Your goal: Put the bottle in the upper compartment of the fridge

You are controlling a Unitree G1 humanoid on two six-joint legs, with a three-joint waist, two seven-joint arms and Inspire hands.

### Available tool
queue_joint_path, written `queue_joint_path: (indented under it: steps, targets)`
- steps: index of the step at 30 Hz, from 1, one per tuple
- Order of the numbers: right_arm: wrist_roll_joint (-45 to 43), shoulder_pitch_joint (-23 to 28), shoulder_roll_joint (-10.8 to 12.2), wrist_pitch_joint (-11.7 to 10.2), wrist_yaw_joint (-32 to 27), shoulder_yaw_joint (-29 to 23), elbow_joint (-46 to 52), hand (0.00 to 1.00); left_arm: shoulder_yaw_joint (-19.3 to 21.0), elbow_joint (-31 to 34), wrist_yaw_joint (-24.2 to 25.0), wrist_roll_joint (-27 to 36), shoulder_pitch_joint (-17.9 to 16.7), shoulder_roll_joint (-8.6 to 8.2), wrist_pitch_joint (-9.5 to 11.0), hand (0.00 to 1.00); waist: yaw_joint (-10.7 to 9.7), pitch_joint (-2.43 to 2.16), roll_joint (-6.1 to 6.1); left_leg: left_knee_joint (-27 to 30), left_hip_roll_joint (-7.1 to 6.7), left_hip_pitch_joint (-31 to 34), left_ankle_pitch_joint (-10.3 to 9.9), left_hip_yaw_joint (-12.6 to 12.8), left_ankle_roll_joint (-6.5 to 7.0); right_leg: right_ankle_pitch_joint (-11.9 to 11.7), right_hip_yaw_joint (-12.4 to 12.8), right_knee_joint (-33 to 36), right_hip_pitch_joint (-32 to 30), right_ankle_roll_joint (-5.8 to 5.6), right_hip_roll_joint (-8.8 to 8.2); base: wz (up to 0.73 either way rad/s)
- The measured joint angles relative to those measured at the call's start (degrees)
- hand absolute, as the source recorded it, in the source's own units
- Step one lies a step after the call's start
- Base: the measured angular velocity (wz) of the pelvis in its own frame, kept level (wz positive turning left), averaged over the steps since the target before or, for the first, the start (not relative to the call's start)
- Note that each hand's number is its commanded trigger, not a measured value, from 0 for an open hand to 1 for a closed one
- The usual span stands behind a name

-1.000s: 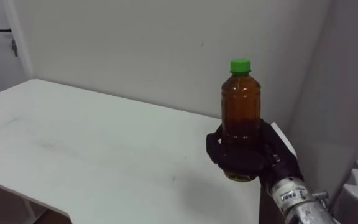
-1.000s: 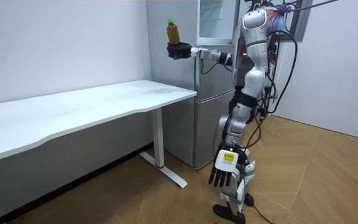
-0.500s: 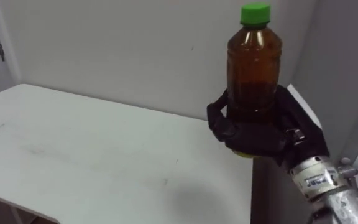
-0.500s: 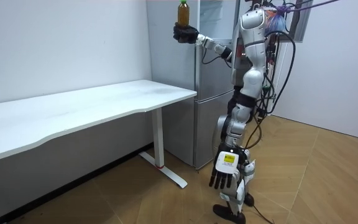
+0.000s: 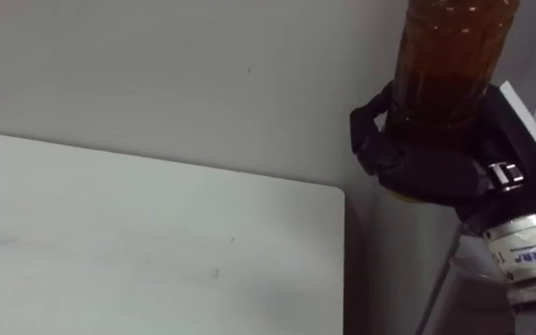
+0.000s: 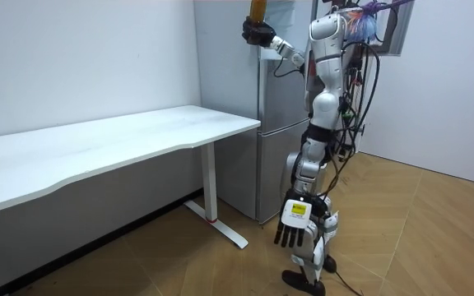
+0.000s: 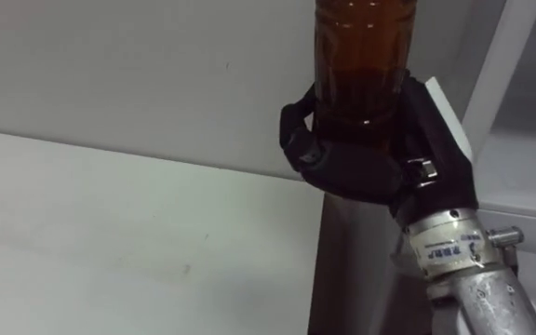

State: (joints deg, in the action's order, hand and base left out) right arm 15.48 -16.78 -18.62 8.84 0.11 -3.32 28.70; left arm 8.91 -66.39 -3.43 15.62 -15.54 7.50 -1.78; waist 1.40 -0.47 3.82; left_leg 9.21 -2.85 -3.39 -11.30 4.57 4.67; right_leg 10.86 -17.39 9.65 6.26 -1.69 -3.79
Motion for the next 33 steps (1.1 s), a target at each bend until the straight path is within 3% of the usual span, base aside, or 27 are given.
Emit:
queue_joint_path:
  steps: [3, 5, 13, 16, 21, 28, 33]
  targets:
    - [0.68, 1.21, -0.39, -0.10, -0.02, -1.41, 2.86, 1.00, 1.14, 0.04, -0.01, 0.48, -0.02, 0.05, 0.00, 0.00, -0.75, -0.24, 0.38, 0.08, 0.01, -0.31, 0.00, 0.28, 0.00, -0.02, 0.57, -0.01, 0.06, 0.01, 0.04, 0.00]
    - [1.44, 3.16, -0.45, -0.71, -0.15, -3.32, 4.09, 1.00, 2.24, 0.08, -0.14, 0.67, -0.02, 0.01, 0.14, 0.00, -1.16, -0.32, 0.51, 0.16, 0.00, -0.46, -0.01, 0.67, 0.01, -0.08, 3.17, -0.05, 0.12, 0.02, 0.17, -0.05]
    - [4.44, 7.46, -0.47, -1.34, -4.87, -12.39, 5.60, 1.00, 4.37, 0.01, -0.98, 1.39, -0.98, -0.31, 0.98, 0.00, -2.91, 0.13, -0.22, -0.11, 0.12, -0.32, -0.16, 1.84, 0.17, -0.25, 4.53, 0.10, -0.53, -0.05, 0.24, -0.12]
    - [4.37, 8.95, -0.47, -1.84, -7.13, -15.11, 5.58, 1.00, 4.38, 0.05, -1.45, 1.12, -1.66, -0.39, 1.10, 0.00, -3.54, 0.09, -0.60, -0.30, 0.37, -0.34, -0.17, 2.91, 0.12, -0.30, 4.91, 0.13, -0.97, 0.04, 0.40, -0.16]
    - [4.08, 9.48, -0.47, -1.85, -9.45, -16.11, 4.77, 1.00, 4.34, 0.11, -1.57, 1.01, -1.82, -0.54, 1.90, 0.00, -4.66, 0.09, -0.79, -0.43, 0.59, -0.38, -0.17, 3.70, 0.02, -0.40, 5.93, 0.15, -1.31, 0.20, 0.70, -0.10]
    - [3.94, 9.48, -0.48, -1.85, -11.14, -16.18, 1.08, 1.00, 4.21, 0.14, -2.40, 1.09, -1.82, -0.83, 2.25, 0.00, -4.97, 0.07, 0.42, -0.49, 0.95, -0.49, -0.35, 4.24, -0.27, -0.50, 6.17, 0.13, -1.42, 0.33, 1.02, -0.04]
    - [4.01, 9.50, -0.47, -1.85, -12.72, -16.55, -1.03, 1.00, 4.32, 0.14, -2.57, 1.15, -1.85, -1.40, 2.25, 0.00, -4.95, 0.09, 0.52, -0.50, 1.00, -0.32, -0.39, 4.22, -0.34, -0.50, 6.19, 0.07, -1.59, 0.33, 1.08, 0.00]
